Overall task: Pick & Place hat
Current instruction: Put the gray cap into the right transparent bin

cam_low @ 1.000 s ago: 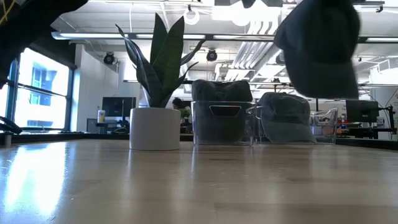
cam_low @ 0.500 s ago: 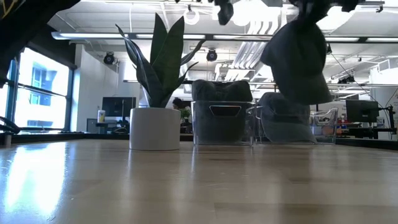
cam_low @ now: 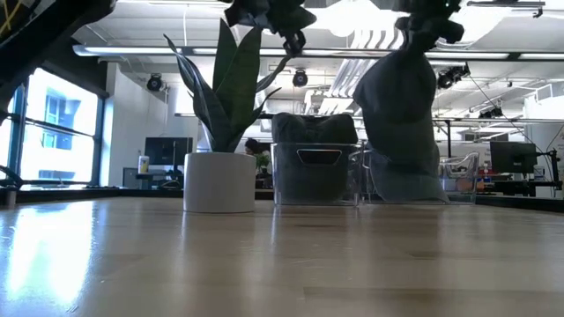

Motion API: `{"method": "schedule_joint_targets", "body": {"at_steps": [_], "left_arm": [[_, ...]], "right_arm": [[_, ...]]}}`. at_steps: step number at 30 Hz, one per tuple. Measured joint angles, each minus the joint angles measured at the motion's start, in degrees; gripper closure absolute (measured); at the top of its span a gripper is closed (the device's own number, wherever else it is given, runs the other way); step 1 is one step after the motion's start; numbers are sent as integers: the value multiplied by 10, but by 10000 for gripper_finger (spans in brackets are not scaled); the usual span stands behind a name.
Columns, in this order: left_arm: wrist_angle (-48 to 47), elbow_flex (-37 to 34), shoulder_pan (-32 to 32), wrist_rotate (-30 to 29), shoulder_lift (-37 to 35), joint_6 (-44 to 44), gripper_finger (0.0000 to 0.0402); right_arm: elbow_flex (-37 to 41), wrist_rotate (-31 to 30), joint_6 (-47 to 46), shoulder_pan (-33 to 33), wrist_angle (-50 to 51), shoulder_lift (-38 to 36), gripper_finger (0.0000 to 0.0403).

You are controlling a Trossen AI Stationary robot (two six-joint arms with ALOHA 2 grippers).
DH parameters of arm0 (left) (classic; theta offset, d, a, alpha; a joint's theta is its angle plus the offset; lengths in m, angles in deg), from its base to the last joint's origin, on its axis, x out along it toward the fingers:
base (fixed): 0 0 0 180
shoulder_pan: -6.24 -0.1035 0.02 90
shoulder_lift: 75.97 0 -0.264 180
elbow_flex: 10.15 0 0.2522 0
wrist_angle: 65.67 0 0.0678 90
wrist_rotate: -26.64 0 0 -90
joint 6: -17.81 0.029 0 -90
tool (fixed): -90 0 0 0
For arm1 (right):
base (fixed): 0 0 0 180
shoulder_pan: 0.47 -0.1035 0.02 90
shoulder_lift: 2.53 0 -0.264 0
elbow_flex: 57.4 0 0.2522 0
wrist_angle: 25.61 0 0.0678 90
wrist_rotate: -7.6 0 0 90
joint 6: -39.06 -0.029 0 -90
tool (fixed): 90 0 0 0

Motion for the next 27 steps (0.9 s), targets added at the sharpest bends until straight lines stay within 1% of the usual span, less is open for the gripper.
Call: {"method": "schedule_joint_targets", "body": {"at_steps": [3, 9, 14, 22, 24, 27], "left_arm": [[-14, 0, -10, 3, 0, 15, 401], [-14, 0, -16, 0, 0, 20, 401], [-13, 0, -13, 0, 0, 19, 401], [24, 0, -6, -9, 0, 15, 401], [29, 0, -7, -9, 0, 13, 401], [29, 0, -7, -10, 0, 13, 401]], "right_arm": [[0, 19, -21, 6, 5, 13, 384], [0, 23, -20, 27, 35, 32, 387], [0, 28, -20, 52, 3, 34, 385], [0, 22, -9, 56, -18, 34, 385], [0, 24, -7, 56, -11, 36, 384], [0, 44, -6, 56, 22, 44, 386]]}}
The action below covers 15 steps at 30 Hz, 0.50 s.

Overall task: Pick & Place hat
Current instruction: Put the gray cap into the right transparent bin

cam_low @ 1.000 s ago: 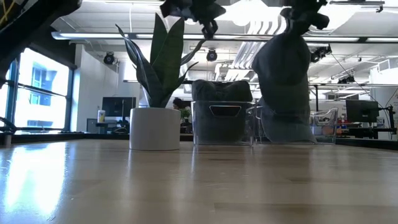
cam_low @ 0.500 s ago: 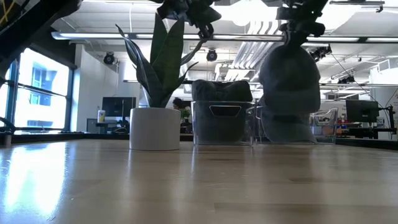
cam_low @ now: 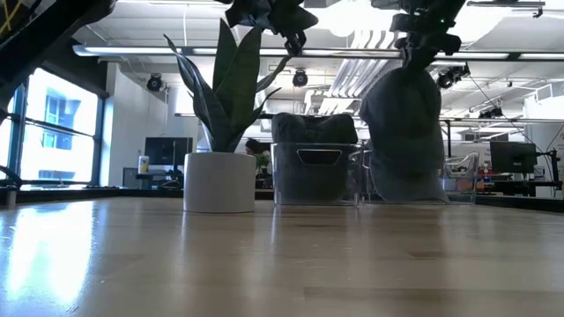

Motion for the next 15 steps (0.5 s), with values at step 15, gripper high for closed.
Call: {"method": "schedule_joint_targets", "body": {"at_steps": [15], "left_arm": [[-3, 0, 4, 0, 0, -1, 401]], "right_arm": [[0, 16, -100, 29, 52, 64, 384]]}}
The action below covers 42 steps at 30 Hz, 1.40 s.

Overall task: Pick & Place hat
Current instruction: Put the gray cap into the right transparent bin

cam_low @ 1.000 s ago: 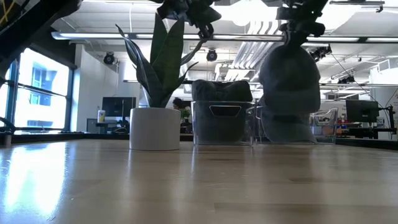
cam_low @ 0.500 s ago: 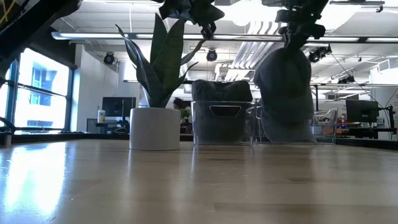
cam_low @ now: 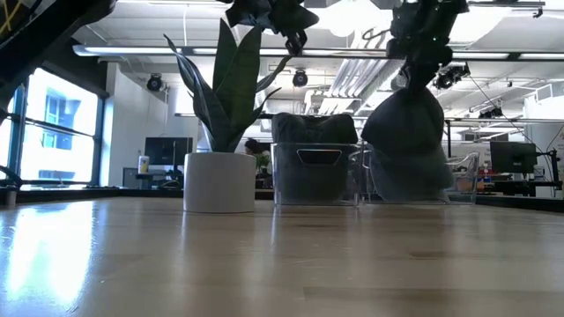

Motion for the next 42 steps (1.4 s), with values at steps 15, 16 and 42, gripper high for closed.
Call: {"method": "schedule_joint_targets", "body": {"at_steps": [15, 16, 42], "left_arm": [[-4, 0, 0, 4, 0, 2, 401], [-4, 0, 0, 4, 0, 2, 401], [-16, 0, 12, -3, 0, 2, 401]], "right_arm": [[0, 61, -143, 34, -3, -19, 385], [0, 62, -142, 34, -2, -17, 385], [0, 71, -82, 89, -21, 72, 379]]}}
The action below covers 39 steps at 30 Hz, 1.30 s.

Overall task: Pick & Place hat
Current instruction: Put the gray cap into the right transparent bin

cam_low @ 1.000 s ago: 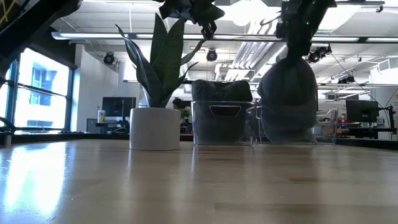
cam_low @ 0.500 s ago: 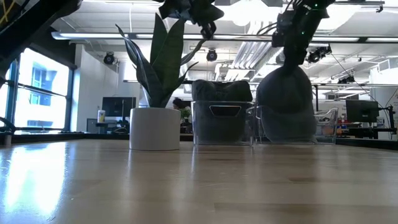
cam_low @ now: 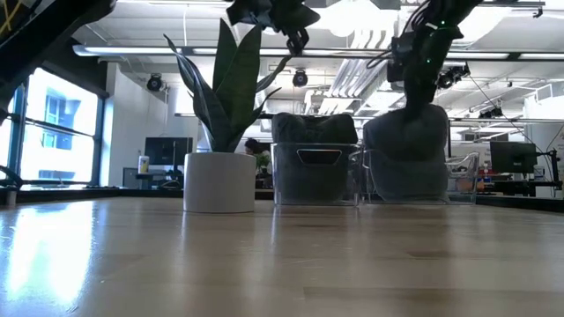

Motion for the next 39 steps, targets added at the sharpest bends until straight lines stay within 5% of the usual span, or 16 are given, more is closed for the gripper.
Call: {"method": "schedule_joint_targets", "body": {"at_steps": [8, 16, 20, 24, 30, 39], "left_arm": [[4, 0, 12, -2, 0, 0, 401], [5, 0, 15, -4, 0, 0, 401], [6, 0, 15, -4, 0, 0, 401], [7, 0, 18, -4, 0, -2, 401], [6, 0, 27, -13, 0, -2, 401], [5, 0, 37, -17, 0, -15, 401]], "right_arm": [[0, -45, -47, 1, -11, -7, 348], [-31, 26, -73, 0, 23, -29, 252], [-30, 16, -64, 0, 22, -12, 233], [-30, 30, -58, -4, 10, 9, 264], [-31, 55, 3, -23, 16, 14, 383], [-57, 146, 195, -18, 98, -31, 385]]}}
